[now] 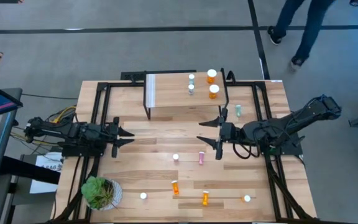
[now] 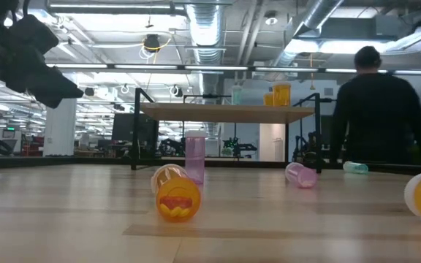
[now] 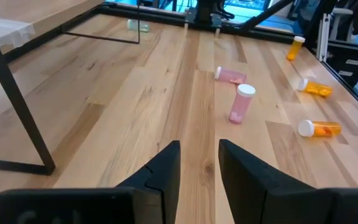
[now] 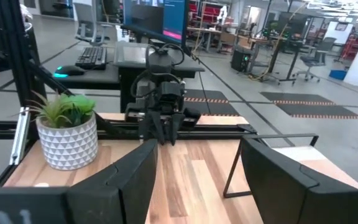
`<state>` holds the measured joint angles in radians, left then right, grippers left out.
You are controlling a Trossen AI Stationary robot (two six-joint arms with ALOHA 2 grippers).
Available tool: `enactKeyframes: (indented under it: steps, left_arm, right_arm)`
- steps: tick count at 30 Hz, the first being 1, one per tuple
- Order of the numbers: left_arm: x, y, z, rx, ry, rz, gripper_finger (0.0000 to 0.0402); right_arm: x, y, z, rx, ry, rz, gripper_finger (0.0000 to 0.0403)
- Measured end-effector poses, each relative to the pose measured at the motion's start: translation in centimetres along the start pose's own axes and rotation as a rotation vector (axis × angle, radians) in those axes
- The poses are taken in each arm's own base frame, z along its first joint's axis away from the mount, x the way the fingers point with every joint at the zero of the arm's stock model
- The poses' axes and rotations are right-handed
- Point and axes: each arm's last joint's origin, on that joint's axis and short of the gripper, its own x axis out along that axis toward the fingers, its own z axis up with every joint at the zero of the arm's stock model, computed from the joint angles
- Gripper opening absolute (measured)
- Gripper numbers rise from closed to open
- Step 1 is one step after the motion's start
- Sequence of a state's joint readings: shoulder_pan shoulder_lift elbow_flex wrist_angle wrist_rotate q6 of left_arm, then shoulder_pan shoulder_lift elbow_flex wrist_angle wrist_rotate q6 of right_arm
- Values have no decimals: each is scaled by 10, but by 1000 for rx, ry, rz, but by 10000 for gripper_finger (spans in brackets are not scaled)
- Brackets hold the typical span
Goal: Pick and place medicine bottles onto shelf by color
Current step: Put the small blue pill bottle on the shelf aligned with the other small blue pill bottles
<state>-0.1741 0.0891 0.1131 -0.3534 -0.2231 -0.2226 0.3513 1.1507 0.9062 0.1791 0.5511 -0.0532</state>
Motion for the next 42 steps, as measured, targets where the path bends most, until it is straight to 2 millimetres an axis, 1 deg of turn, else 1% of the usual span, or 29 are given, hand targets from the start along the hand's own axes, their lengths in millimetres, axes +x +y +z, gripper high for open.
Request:
enactKeyframes:
  steps: [5,18,24,28,33,37,42]
  left_arm:
    - [0,0,0,0,0,0,97]
    - [0,0,0,-1,0,0,97]
    - [0,0,0,-1,0,1,97]
    - [0,0,0,-1,0,1,97]
    - [0,0,0,-1,0,1,97]
    - [0,0,0,0,0,1,97]
    - [0,0,0,-1,-2,0,97]
  right_arm:
    - [0,0,0,-1,0,-2,256]
    - [6,-12,-1,9,4,-54,256]
    - [6,-13,-2,4,18,-67,256]
    - [5,-16,-11,1,99,-193,256]
    - [3,-27,-26,17,229,-338,256]
    - [-5,-44,-41,94,367,-428,256]
    - [-20,-70,-65,264,627,-530,256]
